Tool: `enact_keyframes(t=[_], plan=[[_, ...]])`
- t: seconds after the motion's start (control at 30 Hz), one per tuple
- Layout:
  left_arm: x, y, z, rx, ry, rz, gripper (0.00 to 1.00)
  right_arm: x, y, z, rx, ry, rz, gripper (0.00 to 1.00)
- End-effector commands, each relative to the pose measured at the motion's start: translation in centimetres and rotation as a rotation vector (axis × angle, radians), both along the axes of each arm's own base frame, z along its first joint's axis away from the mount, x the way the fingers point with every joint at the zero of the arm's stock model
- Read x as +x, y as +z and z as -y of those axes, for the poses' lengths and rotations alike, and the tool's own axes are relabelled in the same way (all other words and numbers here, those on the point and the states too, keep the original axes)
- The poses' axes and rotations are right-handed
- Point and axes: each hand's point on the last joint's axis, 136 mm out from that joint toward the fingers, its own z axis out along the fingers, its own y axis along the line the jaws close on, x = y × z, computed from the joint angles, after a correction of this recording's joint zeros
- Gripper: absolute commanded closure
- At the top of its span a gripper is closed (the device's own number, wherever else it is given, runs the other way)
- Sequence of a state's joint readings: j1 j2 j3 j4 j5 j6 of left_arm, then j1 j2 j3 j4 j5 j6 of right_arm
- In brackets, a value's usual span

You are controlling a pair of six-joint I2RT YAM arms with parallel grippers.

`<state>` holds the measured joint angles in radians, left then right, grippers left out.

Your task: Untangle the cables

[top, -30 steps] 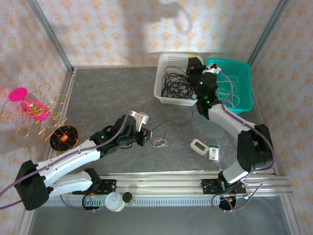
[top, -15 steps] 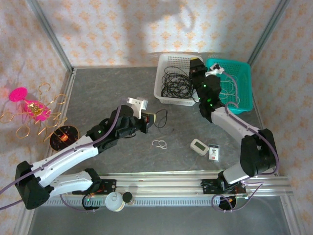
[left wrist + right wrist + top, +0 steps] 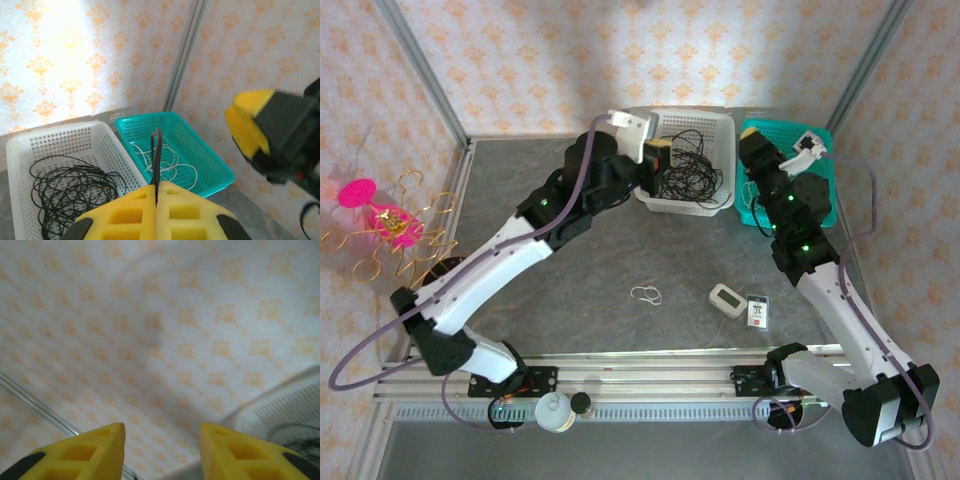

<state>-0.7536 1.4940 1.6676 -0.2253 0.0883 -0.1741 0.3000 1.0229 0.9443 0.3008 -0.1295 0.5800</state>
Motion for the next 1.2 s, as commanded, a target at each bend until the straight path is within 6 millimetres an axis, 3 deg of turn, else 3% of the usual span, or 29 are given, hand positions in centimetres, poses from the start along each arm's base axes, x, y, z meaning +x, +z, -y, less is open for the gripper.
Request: enact_keyframes(t=[0.0, 0.2, 0.43, 0.47, 0.7, 0.8, 0.87, 0.97, 1.07, 1.17], plan=[[3.0, 0.2, 0.6, 0.044, 0.010, 0.029, 1.00, -0.5, -4.3, -1.5, -0.153, 0.085, -0.125, 0.50], [6.4, 0.9, 1.9, 0.004, 0.005, 0.054, 1.00, -1.6, -7.2, -2.6, -0.164, 0.174, -0.211, 0.45], [12.9, -3.6, 1.8, 0.025, 0.113, 0.000, 1.00, -3.0, -9.9, -2.5, -0.183, 0.195, -0.276, 0.44], [14.3, -5.9, 2.2, 0.041, 0.125, -0.031, 1.00, -3.2, -10.4, -2.5, -0.188, 0.201, -0.292, 0.44], [21.3, -16.5, 2.7, 0.072, 0.204, -0.201, 1.00, -5.9, -17.4, -4.0, -0.254, 0.343, -0.480, 0.49], [23.1, -22.0, 2.4, 0.116, 0.271, -0.303, 0.99, -7.1, -21.1, -4.9, -0.291, 0.399, -0.579, 0.52], [23.4, -24.7, 1.9, 0.144, 0.304, -0.352, 0.94, -7.8, -23.2, -5.5, -0.327, 0.417, -0.626, 0.53], [23.0, -27.4, 1.2, 0.187, 0.329, -0.403, 0.76, -8.4, -25.9, -6.4, -0.371, 0.435, -0.677, 0.54], [21.7, -27.3, 0.4, 0.206, 0.334, -0.409, 0.68, -8.8, -27.6, -8.1, -0.425, 0.473, -0.702, 0.54], [19.5, -25.0, -1.0, 0.200, 0.341, -0.379, 0.60, -9.3, -29.1, -9.8, -0.490, 0.525, -0.720, 0.54]])
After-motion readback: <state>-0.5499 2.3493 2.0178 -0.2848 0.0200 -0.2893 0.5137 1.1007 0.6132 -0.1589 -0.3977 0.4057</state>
